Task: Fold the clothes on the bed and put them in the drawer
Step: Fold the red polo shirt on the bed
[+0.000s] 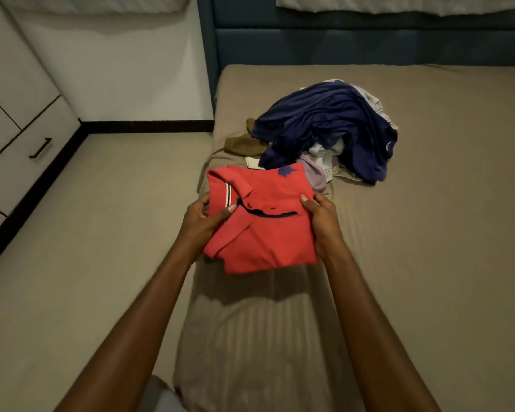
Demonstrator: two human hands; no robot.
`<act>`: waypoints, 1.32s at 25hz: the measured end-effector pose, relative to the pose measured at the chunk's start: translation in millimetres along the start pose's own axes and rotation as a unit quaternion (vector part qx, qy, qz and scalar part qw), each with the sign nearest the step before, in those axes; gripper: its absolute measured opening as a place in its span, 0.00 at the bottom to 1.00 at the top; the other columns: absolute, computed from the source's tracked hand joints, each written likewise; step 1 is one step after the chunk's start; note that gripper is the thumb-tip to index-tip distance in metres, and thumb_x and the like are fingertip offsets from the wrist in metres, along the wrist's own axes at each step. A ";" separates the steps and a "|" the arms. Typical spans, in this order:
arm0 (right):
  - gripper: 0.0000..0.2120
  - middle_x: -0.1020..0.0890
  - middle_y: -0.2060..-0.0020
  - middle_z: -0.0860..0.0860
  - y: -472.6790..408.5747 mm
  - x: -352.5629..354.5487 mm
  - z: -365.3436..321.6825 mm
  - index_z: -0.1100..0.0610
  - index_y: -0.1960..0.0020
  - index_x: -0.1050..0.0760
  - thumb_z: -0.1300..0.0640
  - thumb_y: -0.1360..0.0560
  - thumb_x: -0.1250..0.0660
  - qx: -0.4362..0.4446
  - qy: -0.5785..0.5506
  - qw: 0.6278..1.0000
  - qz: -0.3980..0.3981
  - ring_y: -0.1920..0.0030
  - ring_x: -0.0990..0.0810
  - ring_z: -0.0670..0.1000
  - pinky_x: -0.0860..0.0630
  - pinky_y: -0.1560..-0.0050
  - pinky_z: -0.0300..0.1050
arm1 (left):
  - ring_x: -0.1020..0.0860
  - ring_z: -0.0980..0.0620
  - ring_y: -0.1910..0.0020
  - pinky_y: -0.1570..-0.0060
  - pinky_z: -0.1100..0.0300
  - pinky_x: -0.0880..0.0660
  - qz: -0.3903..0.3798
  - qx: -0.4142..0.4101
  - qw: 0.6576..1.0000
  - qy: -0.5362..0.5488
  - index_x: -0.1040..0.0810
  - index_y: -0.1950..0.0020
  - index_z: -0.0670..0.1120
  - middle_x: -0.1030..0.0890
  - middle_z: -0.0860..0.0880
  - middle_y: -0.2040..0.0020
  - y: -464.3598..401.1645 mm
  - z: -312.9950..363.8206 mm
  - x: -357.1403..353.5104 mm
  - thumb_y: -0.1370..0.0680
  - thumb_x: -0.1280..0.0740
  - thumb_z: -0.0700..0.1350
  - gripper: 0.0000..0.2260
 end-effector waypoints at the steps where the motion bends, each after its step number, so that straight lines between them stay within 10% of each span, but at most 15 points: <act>1: 0.08 0.13 0.50 0.56 -13.2 -5.0 4.9 0.58 0.43 0.18 0.60 0.21 0.32 0.004 0.031 0.999 0.014 0.55 0.16 0.51 0.18 0.50 0.48 | 0.15 0.48 0.45 0.46 0.52 0.18 0.006 0.011 1.000 -0.008 0.22 0.30 0.48 0.14 0.48 0.42 -9.4 -5.9 8.5 0.26 0.21 0.47 0.25; 6: 0.13 0.17 0.48 0.58 -27.0 3.1 23.6 0.56 0.41 0.24 0.51 0.23 0.35 0.041 0.536 0.831 0.145 0.47 0.18 0.63 0.24 0.50 0.53 | 0.15 0.51 0.56 0.53 0.49 0.17 0.126 0.071 0.965 -0.217 0.20 0.37 0.51 0.14 0.50 0.55 -22.2 -60.3 56.9 0.37 0.24 0.68 0.34; 9: 0.13 0.20 0.46 0.59 -20.6 -9.8 13.3 0.58 0.42 0.24 0.53 0.23 0.35 0.159 0.579 0.785 0.151 0.45 0.21 0.63 0.25 0.52 0.55 | 0.17 0.50 0.51 0.50 0.49 0.19 0.220 -0.039 0.922 -0.318 0.22 0.38 0.51 0.15 0.51 0.49 -13.4 -42.5 58.8 0.27 0.24 0.57 0.21; 12: 0.20 0.20 0.41 0.59 -32.1 -46.7 7.6 0.59 0.37 0.24 0.48 0.22 0.38 0.282 0.572 0.766 0.088 0.41 0.23 0.62 0.25 0.43 0.56 | 0.26 0.43 0.33 0.37 0.47 0.26 0.151 -0.190 0.876 -0.416 0.24 0.32 0.48 0.21 0.46 0.34 -30.8 -11.3 9.5 0.22 0.31 0.49 0.19; 19: 0.30 0.37 0.20 0.60 -41.3 -78.7 82.2 0.53 0.20 0.36 0.39 0.16 0.52 0.252 0.681 0.688 -0.015 0.20 0.40 0.60 0.44 0.21 0.59 | 0.46 0.43 0.18 0.21 0.38 0.46 0.000 -0.125 0.835 -0.536 0.36 0.19 0.53 0.41 0.42 0.18 -61.9 -75.2 -47.2 0.18 0.52 0.63 0.29; 28: 0.30 0.38 0.20 0.58 -39.1 -80.1 76.6 0.52 0.19 0.39 0.39 0.15 0.55 0.257 0.679 0.687 -0.034 0.19 0.41 0.57 0.45 0.20 0.58 | 0.47 0.43 0.17 0.21 0.40 0.49 -0.006 -0.104 0.829 -0.549 0.37 0.19 0.52 0.41 0.43 0.17 -63.1 -72.6 -50.8 0.20 0.56 0.64 0.33; 33: 0.19 0.24 0.31 0.53 -61.4 -64.1 31.2 0.53 0.31 0.26 0.49 0.18 0.43 0.296 0.566 0.769 0.006 0.31 0.26 0.57 0.31 0.34 0.55 | 0.37 0.37 0.22 0.26 0.32 0.43 0.036 -0.094 0.812 -0.575 0.26 0.26 0.47 0.30 0.37 0.24 -69.7 -55.0 -61.2 0.21 0.52 0.59 0.31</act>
Point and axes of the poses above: each hand's wrist, its own y-axis away from the middle knuckle, its own x-axis out of the back of the hand, z = x × y, the point moved 8 cm from there along -y, towards the middle knuckle
